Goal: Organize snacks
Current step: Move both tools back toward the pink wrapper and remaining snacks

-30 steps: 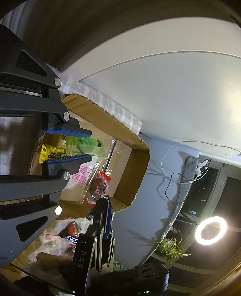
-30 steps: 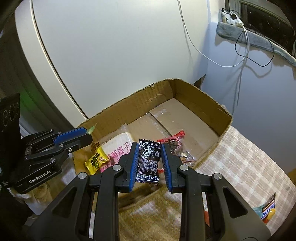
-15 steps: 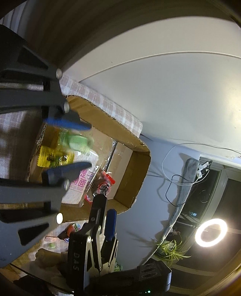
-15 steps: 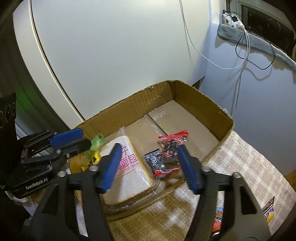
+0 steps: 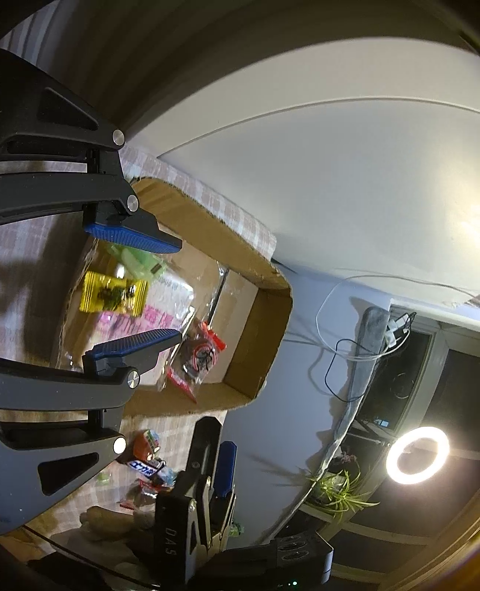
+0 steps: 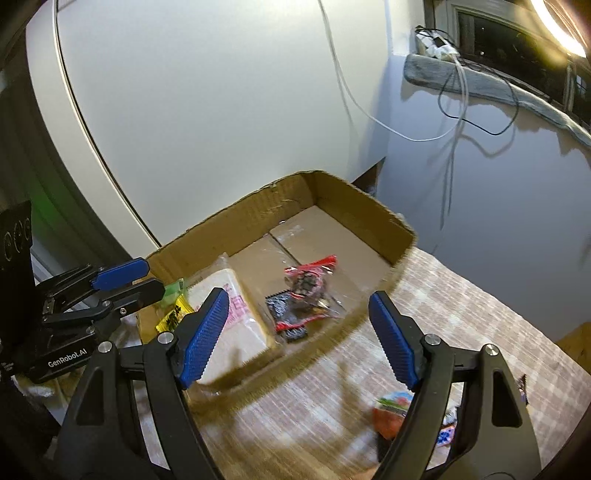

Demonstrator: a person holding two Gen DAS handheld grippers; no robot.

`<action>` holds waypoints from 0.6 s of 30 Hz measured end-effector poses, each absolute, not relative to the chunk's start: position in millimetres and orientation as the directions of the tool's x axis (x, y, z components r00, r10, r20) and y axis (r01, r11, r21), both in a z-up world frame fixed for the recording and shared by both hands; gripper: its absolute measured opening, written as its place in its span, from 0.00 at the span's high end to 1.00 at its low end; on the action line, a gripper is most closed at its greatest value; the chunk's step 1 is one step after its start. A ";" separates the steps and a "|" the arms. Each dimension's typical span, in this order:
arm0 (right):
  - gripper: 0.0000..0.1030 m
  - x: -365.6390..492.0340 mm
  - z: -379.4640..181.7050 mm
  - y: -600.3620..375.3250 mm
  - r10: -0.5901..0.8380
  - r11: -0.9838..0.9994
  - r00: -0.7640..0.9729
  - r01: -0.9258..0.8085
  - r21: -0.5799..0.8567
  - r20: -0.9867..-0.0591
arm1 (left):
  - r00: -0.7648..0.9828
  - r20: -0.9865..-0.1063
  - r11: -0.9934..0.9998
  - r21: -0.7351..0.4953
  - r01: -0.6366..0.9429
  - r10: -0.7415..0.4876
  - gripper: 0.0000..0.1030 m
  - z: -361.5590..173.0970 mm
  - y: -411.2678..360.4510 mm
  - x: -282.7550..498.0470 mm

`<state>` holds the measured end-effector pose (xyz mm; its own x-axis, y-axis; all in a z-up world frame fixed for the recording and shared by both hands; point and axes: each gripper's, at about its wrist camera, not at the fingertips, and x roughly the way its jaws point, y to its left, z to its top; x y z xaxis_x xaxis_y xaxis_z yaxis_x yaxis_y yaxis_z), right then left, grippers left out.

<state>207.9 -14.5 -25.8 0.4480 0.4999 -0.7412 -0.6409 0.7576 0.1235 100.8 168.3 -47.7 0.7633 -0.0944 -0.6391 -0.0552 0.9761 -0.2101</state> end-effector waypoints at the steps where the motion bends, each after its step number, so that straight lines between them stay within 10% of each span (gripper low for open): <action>1: 0.22 207.0 -23.9 -21.1 0.500 0.761 0.451 -0.636 0.126 -0.739 | 0.764 -0.638 0.976 -0.211 -0.053 -0.096 0.60 -47.0 166.6 100.8; 18: 0.21 186.7 -11.5 -129.5 0.434 0.828 0.508 -0.550 0.107 -0.744 | 0.734 -0.640 0.969 -0.224 0.105 -0.227 0.60 -43.4 93.1 95.8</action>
